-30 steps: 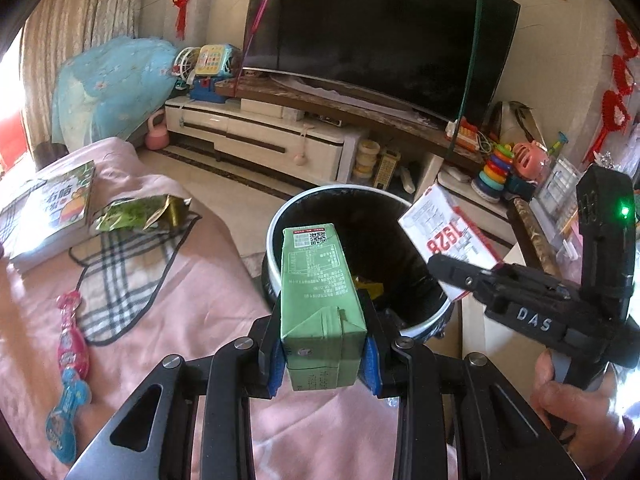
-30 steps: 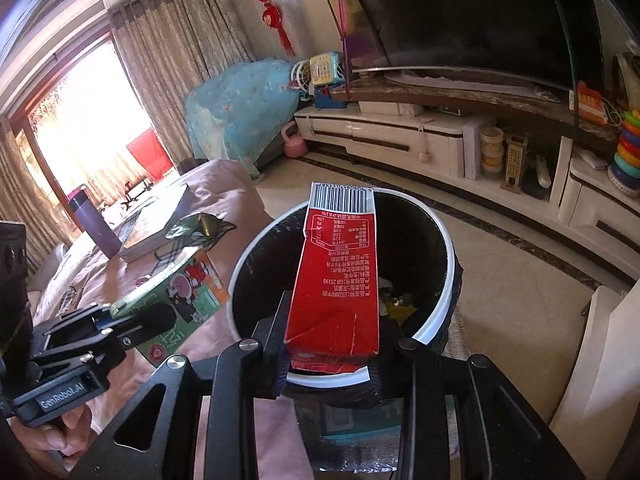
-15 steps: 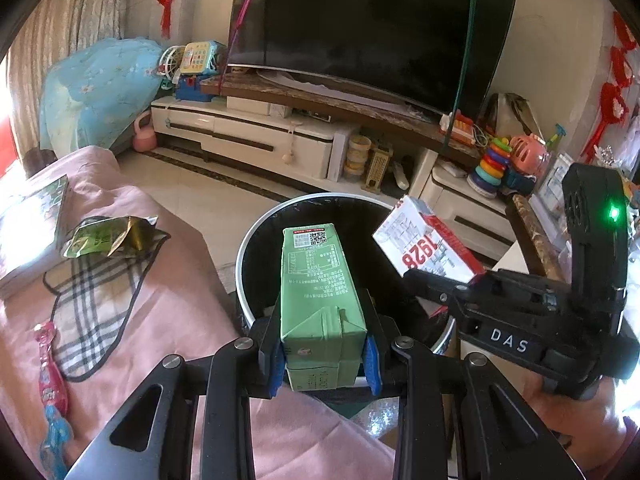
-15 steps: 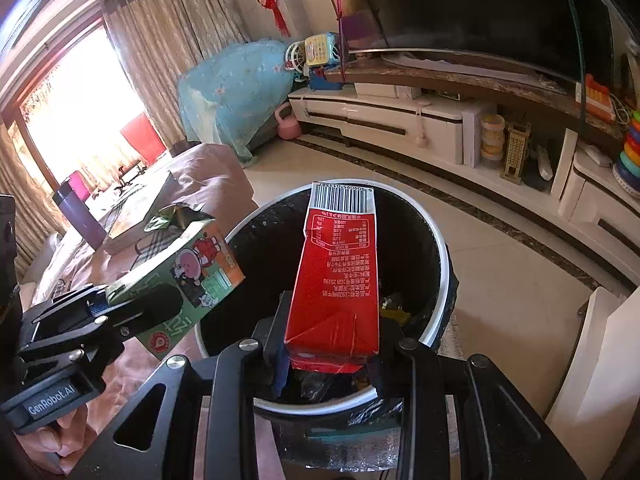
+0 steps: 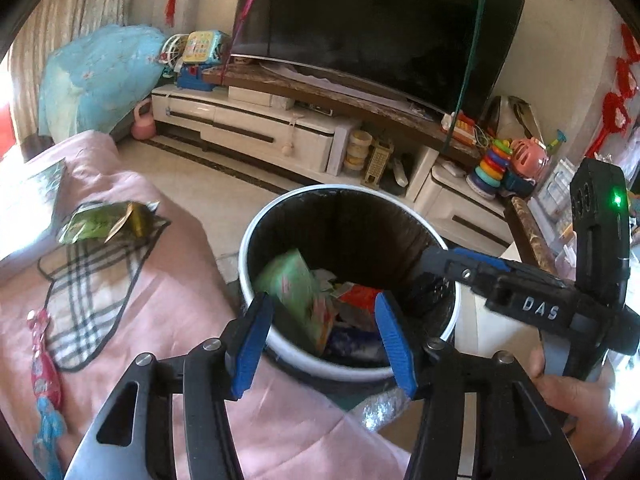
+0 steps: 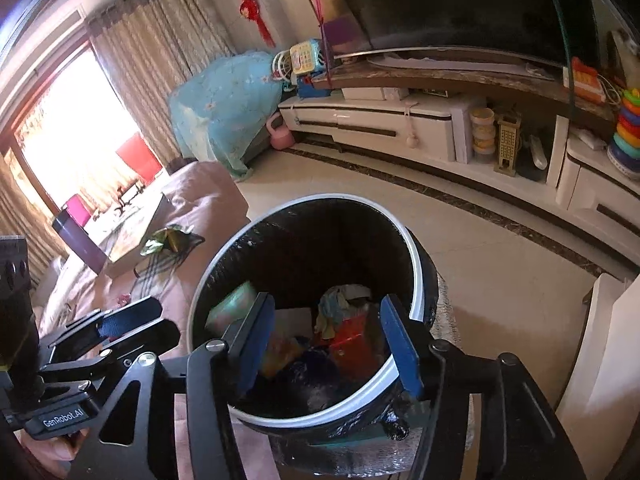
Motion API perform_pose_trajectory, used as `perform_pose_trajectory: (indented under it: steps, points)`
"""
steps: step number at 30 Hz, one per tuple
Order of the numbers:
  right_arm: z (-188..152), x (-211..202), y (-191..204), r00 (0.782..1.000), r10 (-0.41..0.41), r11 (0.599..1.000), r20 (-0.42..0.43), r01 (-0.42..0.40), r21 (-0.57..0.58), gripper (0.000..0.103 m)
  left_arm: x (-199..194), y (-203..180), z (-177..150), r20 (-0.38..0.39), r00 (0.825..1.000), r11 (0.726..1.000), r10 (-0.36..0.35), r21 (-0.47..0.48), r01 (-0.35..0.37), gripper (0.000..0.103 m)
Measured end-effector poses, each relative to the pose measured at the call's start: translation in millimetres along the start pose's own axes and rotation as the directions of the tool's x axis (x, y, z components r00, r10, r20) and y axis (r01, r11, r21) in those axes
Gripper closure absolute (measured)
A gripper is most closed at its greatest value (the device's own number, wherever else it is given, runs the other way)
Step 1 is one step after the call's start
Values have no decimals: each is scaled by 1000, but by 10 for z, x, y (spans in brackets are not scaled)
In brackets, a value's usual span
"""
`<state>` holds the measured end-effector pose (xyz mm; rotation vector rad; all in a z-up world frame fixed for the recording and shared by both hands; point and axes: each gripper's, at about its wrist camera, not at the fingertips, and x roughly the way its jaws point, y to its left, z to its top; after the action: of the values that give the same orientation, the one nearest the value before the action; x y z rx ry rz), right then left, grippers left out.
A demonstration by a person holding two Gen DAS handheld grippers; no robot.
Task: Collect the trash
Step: 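Carry both cartons over the bin and open both tools to drop them, then grasp the blue AD bottle with the left tool while the right tool grasps the pink AD bottle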
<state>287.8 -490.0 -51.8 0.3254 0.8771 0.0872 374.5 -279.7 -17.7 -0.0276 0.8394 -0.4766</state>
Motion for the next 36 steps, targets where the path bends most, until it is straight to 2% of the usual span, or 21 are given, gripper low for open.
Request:
perform_pose_trajectory:
  steps: [3,4,7,11,18,24,29,36]
  points:
    - [-41,-59,61,1000,13,1000,15,-13,1,40,-161,133,-184,6,1000,1000,11,-21,-11,44]
    - [-64,-85,97,1000,21,1000,20,-21,-1,35,-222,186,-250,9,1000,999,18,-30,-18,43]
    - [-162,-146,247,998,51,999,34,-51,-10,29,-437,345,-464,17,999,998,38,-56,-37,43]
    - [-331,-161,512,995,96,995,34,-95,-23,26,-738,552,-730,29,996,993,79,-88,-76,43]
    - [-630,-13,1019,983,181,983,-18,-182,-40,25,-1247,957,-1148,29,988,976,149,-162,-143,43]
    - [-832,101,1396,976,210,974,-62,-214,-69,23,-1545,1242,-1389,8,979,960,203,-198,-198,43]
    - [-936,171,1664,973,212,969,-88,-221,-110,23,-1559,1428,-1415,-24,968,945,249,-213,-248,43]
    - [-979,310,1802,971,208,970,-115,-221,-106,23,-1203,1633,-1282,-71,957,942,281,-169,-290,44]
